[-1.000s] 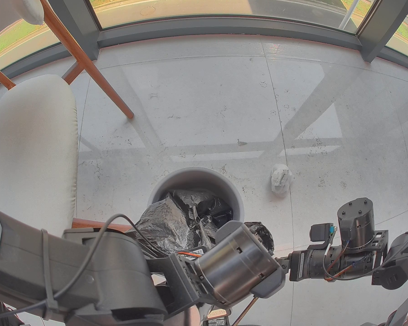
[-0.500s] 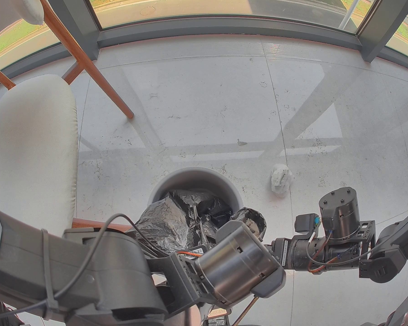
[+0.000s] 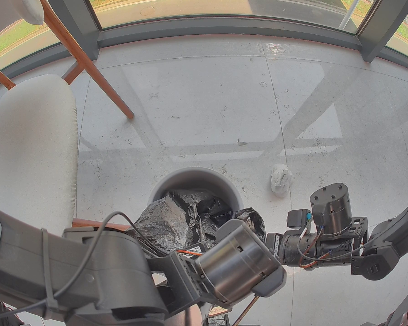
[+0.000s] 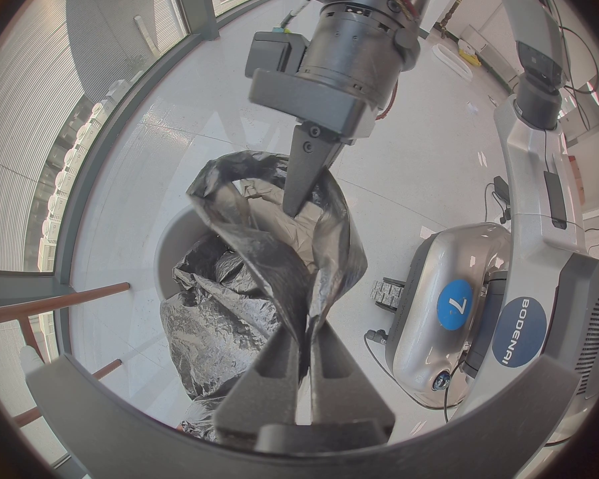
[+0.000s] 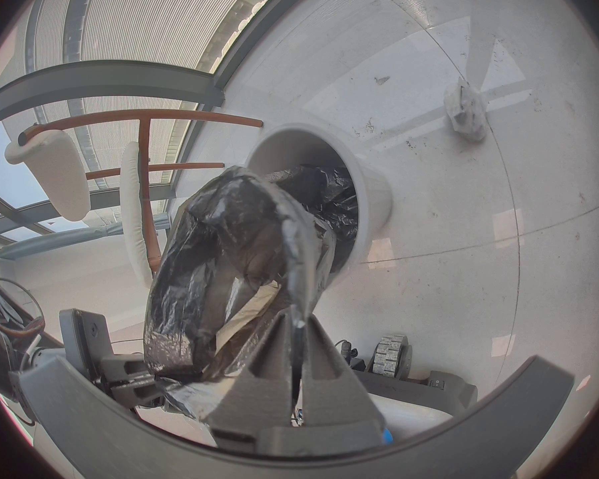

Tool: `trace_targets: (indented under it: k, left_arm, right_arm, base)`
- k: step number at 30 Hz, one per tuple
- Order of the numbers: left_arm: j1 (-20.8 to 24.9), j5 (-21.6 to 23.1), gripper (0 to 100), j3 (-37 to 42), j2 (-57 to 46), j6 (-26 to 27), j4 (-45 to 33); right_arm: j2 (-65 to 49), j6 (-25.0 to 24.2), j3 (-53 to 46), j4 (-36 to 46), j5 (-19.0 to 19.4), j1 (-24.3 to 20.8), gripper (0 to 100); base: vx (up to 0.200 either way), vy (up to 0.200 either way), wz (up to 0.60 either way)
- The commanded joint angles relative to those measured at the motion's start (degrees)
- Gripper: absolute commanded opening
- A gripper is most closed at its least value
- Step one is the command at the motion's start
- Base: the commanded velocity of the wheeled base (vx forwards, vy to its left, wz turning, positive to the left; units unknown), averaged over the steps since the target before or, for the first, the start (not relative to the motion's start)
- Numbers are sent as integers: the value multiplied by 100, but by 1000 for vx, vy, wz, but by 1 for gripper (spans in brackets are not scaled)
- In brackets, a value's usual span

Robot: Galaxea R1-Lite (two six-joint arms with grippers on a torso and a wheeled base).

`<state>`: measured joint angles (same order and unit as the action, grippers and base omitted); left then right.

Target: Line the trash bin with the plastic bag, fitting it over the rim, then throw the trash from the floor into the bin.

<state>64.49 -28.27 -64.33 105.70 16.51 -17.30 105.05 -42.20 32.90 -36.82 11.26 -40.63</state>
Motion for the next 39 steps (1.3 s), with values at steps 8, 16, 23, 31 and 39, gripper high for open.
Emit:
trace_targets:
  k: [8,16,23,31,39]
  left_arm:
    - [20,-109,0,26,3,-148,7]
    - [-33,-109,100,35,-6,-315,227]
    - [-33,-223,100,35,82,-1238,236]
    - [-516,-258,100,-141,152,-1229,253]
    - [-1659,-205,100,-1029,442,-1185,148]
  right_arm:
    - [183,116,498,-10,-10,29,0]
    - [227,1408,577,-80,-1,556,0]
    - [200,1610,595,-80,-10,556,0]
    - [157,1592,533,-80,-10,547,0]
    - [7,1610,296,-89,-10,521,0]
  base:
    - [0,0,0]
    - [0,0,0]
    - [0,0,0]
    - [0,0,0]
    - [0,0,0]
